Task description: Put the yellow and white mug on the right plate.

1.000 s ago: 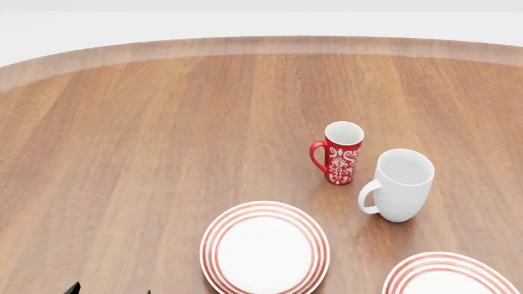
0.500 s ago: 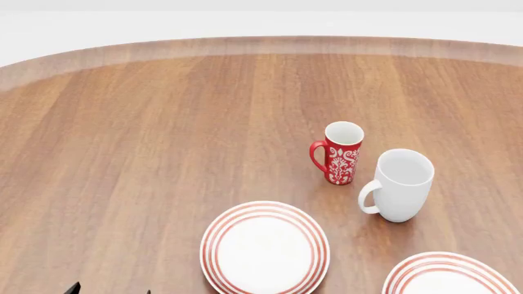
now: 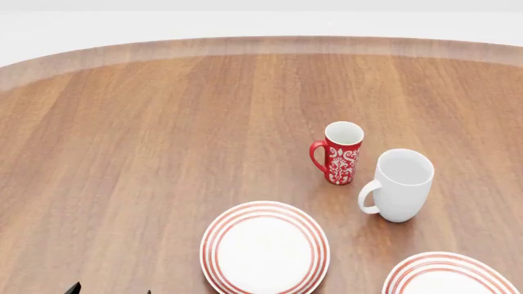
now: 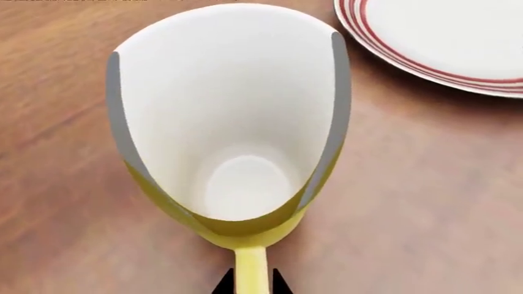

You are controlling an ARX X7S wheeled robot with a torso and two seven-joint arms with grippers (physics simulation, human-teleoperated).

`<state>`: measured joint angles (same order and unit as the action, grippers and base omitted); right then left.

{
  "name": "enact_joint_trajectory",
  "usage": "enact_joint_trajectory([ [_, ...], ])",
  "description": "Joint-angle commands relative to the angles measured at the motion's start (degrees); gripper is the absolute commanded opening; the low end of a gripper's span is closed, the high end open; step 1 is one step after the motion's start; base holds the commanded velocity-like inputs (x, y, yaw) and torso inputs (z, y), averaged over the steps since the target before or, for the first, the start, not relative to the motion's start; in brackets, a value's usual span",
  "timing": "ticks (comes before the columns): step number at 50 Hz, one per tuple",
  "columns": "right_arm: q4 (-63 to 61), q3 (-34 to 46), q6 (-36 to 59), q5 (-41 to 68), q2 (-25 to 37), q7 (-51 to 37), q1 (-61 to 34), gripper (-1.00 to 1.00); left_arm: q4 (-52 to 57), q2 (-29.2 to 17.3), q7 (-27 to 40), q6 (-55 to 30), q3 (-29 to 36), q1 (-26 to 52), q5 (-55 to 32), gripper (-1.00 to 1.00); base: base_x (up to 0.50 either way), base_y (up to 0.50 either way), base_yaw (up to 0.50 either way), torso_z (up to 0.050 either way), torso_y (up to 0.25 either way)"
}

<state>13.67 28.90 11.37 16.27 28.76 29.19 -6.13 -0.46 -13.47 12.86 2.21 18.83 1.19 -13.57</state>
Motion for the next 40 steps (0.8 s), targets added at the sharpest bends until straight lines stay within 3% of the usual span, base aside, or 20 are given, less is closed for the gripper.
enact_joint_trajectory([
  [1, -0.39, -1.16, -0.34, 0.64, 0.25, -0.69, 0.49, -1.0, -0.14, -0.19, 0.24, 0.13, 0.26, 0.13, -0.24, 1.0, 0.0, 0.0, 0.0, 0.0, 0.0],
  [40, -18.07, -16.05, -0.26, 10.61, 10.91, -10.37, 13.5, -1.0, -0.39, -0.76, 1.13, 0.41, 1.34, 0.35, -0.64, 1.0, 0.0, 0.0, 0.0, 0.0, 0.0],
])
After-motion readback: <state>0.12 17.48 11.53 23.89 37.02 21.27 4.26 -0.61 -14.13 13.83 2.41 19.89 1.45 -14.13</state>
